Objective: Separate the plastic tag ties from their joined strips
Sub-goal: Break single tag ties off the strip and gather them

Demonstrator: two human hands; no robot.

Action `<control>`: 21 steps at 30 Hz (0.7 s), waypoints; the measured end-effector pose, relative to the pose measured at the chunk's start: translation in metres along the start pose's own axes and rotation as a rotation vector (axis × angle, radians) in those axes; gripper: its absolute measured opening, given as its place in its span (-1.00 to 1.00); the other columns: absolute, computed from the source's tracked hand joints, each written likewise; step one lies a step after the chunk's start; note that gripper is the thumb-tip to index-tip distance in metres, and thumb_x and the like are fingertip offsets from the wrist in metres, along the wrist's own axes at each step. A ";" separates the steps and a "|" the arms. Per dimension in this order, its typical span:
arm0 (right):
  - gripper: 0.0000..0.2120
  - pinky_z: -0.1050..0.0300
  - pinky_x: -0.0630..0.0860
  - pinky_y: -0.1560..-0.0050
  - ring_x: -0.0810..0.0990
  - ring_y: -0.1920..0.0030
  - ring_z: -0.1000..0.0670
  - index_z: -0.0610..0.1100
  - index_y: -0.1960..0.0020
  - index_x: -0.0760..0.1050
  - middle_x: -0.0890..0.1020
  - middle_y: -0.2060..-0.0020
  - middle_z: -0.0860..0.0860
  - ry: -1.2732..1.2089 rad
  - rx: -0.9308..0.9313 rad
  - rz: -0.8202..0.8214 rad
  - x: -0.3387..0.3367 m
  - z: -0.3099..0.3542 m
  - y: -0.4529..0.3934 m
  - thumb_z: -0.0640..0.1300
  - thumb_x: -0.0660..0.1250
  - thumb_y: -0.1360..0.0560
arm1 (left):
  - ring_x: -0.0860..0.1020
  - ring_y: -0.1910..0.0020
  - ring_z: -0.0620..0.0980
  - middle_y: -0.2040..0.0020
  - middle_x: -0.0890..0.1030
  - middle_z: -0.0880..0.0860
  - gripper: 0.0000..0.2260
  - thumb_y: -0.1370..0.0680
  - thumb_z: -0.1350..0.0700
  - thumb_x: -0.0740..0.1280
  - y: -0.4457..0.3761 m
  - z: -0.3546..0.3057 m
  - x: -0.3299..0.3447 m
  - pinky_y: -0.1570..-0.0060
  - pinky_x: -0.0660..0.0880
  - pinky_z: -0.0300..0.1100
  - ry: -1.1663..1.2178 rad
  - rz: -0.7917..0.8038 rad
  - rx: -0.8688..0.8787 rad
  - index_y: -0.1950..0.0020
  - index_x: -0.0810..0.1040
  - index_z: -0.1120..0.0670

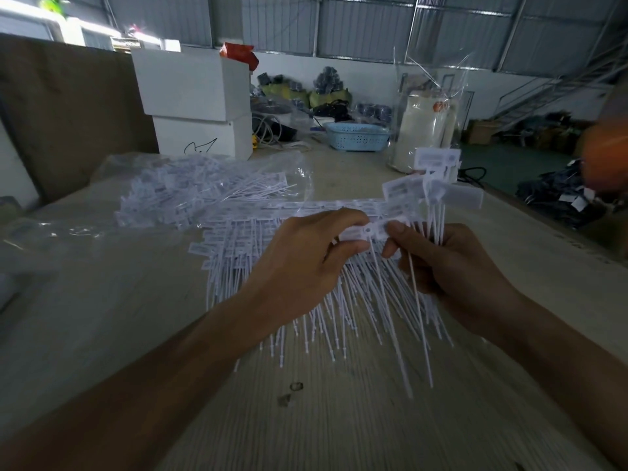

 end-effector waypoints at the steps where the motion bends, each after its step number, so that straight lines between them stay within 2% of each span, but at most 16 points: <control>1: -0.64 0.15 0.14 0.48 0.11 0.46 -0.10 -0.27 0.21 0.63 0.22 0.50 -0.09 -0.012 -0.008 -0.011 0.000 0.000 0.000 0.02 0.35 -0.55 | 0.62 0.19 -0.10 0.07 0.71 0.02 -0.83 -0.58 0.08 0.36 0.000 -0.001 0.001 0.16 0.53 -0.07 -0.011 0.009 0.004 -0.13 0.63 0.10; 3: -0.63 0.14 0.14 0.46 0.14 0.49 -0.04 -0.29 0.22 0.62 0.24 0.52 -0.08 -0.019 -0.026 -0.030 -0.001 0.001 0.002 0.02 0.36 -0.53 | 0.64 0.22 -0.05 0.16 0.70 0.03 -0.82 -0.62 0.08 0.30 0.000 -0.002 0.003 0.19 0.56 -0.02 -0.014 0.044 0.013 -0.10 0.63 0.13; 5: -0.62 0.20 0.15 0.48 0.17 0.53 0.02 -0.30 0.24 0.61 0.26 0.53 -0.07 -0.009 -0.046 -0.040 0.000 0.002 0.003 0.02 0.36 -0.52 | 0.64 0.28 -0.09 0.24 0.68 0.00 -0.82 -0.65 0.10 0.26 0.000 -0.002 0.004 0.22 0.56 -0.04 0.015 0.067 -0.013 -0.07 0.63 0.13; 7: -0.61 0.19 0.14 0.49 0.15 0.52 0.01 -0.32 0.25 0.60 0.23 0.52 -0.10 -0.025 -0.057 -0.041 0.000 0.002 0.003 0.02 0.36 -0.51 | 0.62 0.32 -0.16 0.29 0.67 -0.04 -0.83 -0.64 0.14 0.26 0.000 0.000 0.006 0.22 0.56 -0.10 0.086 0.077 -0.082 -0.03 0.65 0.11; 11: -0.66 0.07 0.09 0.43 0.16 0.51 0.01 -0.23 0.29 0.60 0.25 0.53 -0.05 -0.021 -0.048 -0.046 -0.001 0.002 0.003 0.00 0.36 -0.53 | 0.63 0.39 -0.15 0.33 0.66 -0.08 -0.82 -0.62 0.21 0.28 -0.001 0.002 0.010 0.31 0.56 -0.28 0.307 0.108 -0.228 0.09 0.66 0.14; 15: -0.64 0.20 0.17 0.48 0.20 0.52 0.03 -0.29 0.25 0.60 0.30 0.53 -0.05 -0.008 -0.117 -0.041 0.000 0.003 0.004 -0.01 0.35 -0.54 | 0.60 0.48 0.05 0.34 0.67 0.10 -0.79 -0.65 0.24 0.23 0.001 0.005 0.013 0.44 0.51 -0.20 0.597 0.138 -0.386 0.11 0.60 0.23; 19: -0.63 0.19 0.20 0.47 0.22 0.49 0.01 -0.23 0.23 0.59 0.31 0.48 -0.13 0.043 -0.125 -0.023 0.002 0.004 0.005 0.04 0.31 -0.57 | 0.52 0.52 0.04 0.36 0.63 0.16 -0.80 -0.66 0.21 0.23 0.002 0.008 0.013 0.50 0.43 -0.20 0.738 0.119 -0.441 0.07 0.61 0.23; 21: -0.63 0.20 0.21 0.47 0.23 0.50 0.02 -0.20 0.26 0.59 0.32 0.50 -0.09 0.053 -0.128 -0.018 0.003 0.004 0.004 0.05 0.30 -0.58 | 0.45 0.53 0.01 0.38 0.59 0.14 -0.80 -0.65 0.19 0.25 0.004 0.010 0.015 0.51 0.37 -0.22 0.801 0.114 -0.479 0.07 0.63 0.20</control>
Point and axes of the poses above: each hand's wrist, its own y-axis away from the middle knuckle, its own x-axis out of the palm, z = x × y, the point moved 3 cm from there along -y, towards the middle knuckle
